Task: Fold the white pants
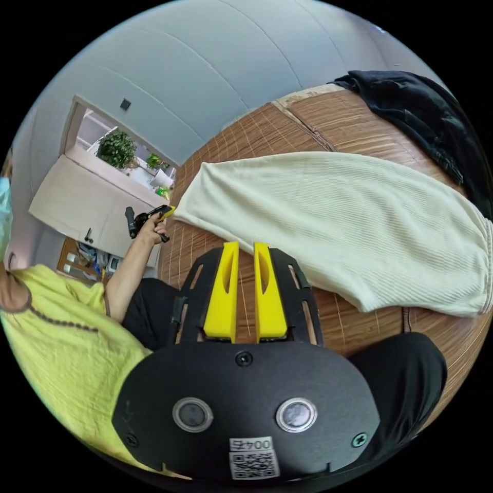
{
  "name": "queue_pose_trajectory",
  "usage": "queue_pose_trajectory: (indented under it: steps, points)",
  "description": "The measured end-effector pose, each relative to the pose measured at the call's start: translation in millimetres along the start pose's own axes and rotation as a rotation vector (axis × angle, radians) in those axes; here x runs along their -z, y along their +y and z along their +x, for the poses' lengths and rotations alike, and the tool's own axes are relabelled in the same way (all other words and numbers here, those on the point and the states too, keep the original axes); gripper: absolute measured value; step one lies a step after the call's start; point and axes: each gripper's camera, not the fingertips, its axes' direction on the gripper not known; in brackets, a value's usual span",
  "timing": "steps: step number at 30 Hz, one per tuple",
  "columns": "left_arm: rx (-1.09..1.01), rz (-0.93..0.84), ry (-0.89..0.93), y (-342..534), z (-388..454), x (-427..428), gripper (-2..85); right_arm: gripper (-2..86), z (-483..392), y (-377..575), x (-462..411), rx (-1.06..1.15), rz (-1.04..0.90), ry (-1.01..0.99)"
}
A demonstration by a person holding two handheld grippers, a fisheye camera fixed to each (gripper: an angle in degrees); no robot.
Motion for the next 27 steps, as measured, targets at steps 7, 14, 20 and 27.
queue_pose_trajectory:
  steps: [7, 14, 20, 27]
  points:
    - [-0.17, -0.18, -0.04, -17, -26, 21, 10.9, 13.1, -1, 51, 32, 0.158, 0.035, -0.014]
    - [0.059, -0.273, 0.222, -40, -81, -6, 11.6, 12.3, 15, 75, 22, 0.166, 0.078, -0.068]
    - [0.189, -0.238, 0.329, -56, -99, -28, 8.7, 11.0, 26, 84, 25, 0.133, 0.121, -0.103]
    - [0.132, -0.207, 0.264, -70, -77, -52, 4.4, 8.8, 26, 84, 15, 0.107, 0.125, -0.105]
